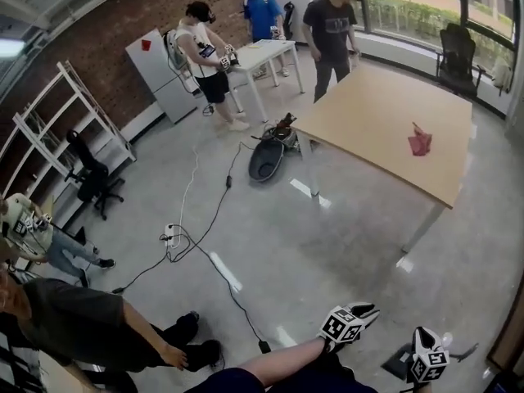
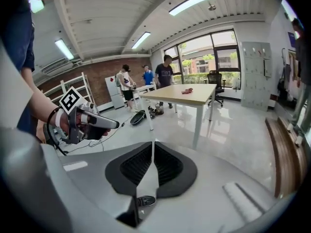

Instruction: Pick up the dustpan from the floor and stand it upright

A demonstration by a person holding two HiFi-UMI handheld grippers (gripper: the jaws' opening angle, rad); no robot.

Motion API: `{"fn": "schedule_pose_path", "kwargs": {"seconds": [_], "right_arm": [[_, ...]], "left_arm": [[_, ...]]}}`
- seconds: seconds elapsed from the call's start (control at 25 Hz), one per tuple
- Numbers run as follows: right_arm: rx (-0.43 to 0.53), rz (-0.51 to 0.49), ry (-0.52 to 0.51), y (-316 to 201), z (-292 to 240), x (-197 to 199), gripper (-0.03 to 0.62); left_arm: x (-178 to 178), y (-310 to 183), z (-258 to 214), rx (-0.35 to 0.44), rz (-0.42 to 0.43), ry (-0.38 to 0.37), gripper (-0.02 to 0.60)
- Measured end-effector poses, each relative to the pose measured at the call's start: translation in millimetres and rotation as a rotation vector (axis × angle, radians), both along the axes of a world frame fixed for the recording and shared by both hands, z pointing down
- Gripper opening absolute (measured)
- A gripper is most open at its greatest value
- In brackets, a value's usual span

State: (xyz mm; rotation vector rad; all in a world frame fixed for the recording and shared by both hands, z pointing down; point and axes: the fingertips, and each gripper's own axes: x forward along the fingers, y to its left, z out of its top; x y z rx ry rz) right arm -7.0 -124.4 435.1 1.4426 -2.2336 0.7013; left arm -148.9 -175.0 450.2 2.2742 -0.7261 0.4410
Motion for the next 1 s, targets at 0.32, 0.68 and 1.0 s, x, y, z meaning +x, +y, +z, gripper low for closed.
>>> {"fn": "schedule_pose_path", "kwargs": {"seconds": [0.32,0.68,1.0], "right_arm": [[0.072,-0.23,0.012,-40.6,-23.5,-76.4,0.015],[0.164,-0.311,0.01,-31.8,12.5,-70.0,0.015],[0.243,-0.164,0.036,-37.0,-28.7,-85.6,0.015]], "left_arm": [[-68.2,-4.7,-11.6,0.045,-0.176,-0.013,0.107],[-47.5,25.0,15.1,0.127,-0.211,0.041,0.107],[-56.6,-21.7,-23.9,0.219,-0.125,0.13,0.103]]}}
